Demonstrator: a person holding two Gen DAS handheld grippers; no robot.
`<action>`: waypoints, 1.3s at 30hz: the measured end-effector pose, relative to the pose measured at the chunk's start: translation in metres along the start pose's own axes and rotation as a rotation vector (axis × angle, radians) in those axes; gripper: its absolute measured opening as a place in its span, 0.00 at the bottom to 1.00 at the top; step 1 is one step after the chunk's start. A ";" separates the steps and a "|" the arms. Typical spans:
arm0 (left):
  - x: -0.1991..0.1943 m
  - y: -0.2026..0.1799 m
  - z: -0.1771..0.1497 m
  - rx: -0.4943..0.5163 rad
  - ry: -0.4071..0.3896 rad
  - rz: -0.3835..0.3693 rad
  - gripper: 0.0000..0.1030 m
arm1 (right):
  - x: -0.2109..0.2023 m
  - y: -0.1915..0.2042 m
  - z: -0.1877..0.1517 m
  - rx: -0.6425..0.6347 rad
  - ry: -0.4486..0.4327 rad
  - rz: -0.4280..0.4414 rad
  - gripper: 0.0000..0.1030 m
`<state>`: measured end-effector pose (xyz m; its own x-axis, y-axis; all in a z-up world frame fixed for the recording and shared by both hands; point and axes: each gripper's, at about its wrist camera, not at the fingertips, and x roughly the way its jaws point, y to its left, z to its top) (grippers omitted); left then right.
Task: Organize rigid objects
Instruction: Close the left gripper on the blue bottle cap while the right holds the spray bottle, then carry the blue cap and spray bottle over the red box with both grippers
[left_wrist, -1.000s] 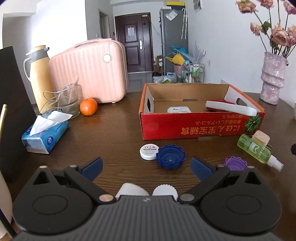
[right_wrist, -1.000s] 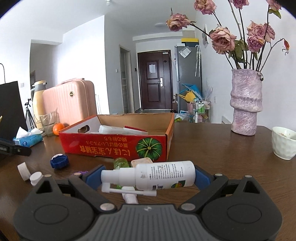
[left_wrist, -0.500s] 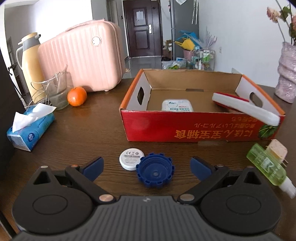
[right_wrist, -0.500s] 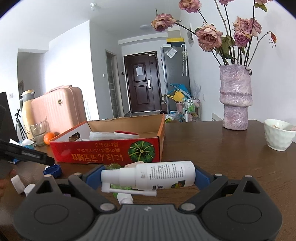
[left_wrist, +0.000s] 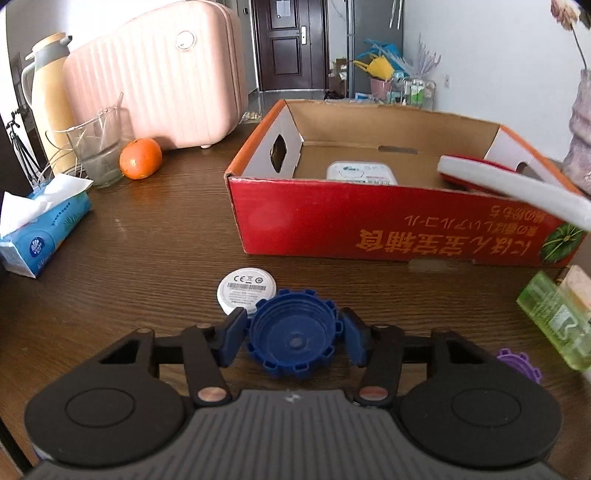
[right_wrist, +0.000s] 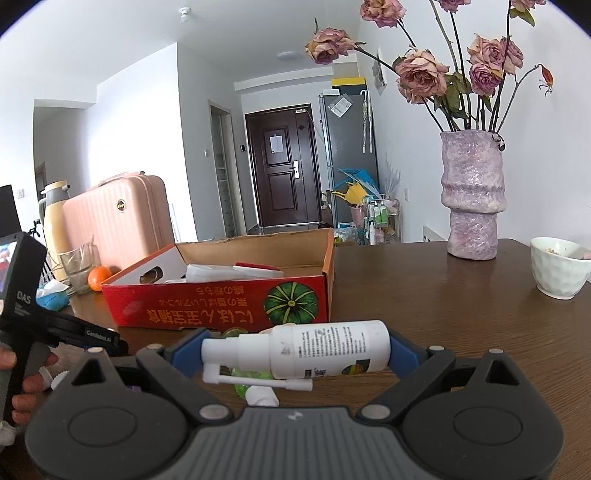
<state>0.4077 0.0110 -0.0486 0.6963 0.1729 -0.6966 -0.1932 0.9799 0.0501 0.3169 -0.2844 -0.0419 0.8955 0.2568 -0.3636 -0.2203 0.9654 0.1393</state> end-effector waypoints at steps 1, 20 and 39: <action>-0.002 0.001 0.000 0.000 -0.006 -0.001 0.54 | 0.000 0.001 0.000 0.000 -0.001 0.002 0.95; -0.067 0.015 -0.009 -0.039 -0.183 -0.064 0.54 | -0.006 0.020 -0.001 0.003 -0.028 0.021 0.95; -0.116 0.017 -0.017 -0.049 -0.289 -0.125 0.54 | -0.007 0.055 0.009 0.023 -0.059 0.034 0.95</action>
<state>0.3119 0.0061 0.0210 0.8830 0.0794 -0.4626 -0.1220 0.9905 -0.0629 0.3017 -0.2335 -0.0235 0.9091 0.2854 -0.3034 -0.2424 0.9548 0.1719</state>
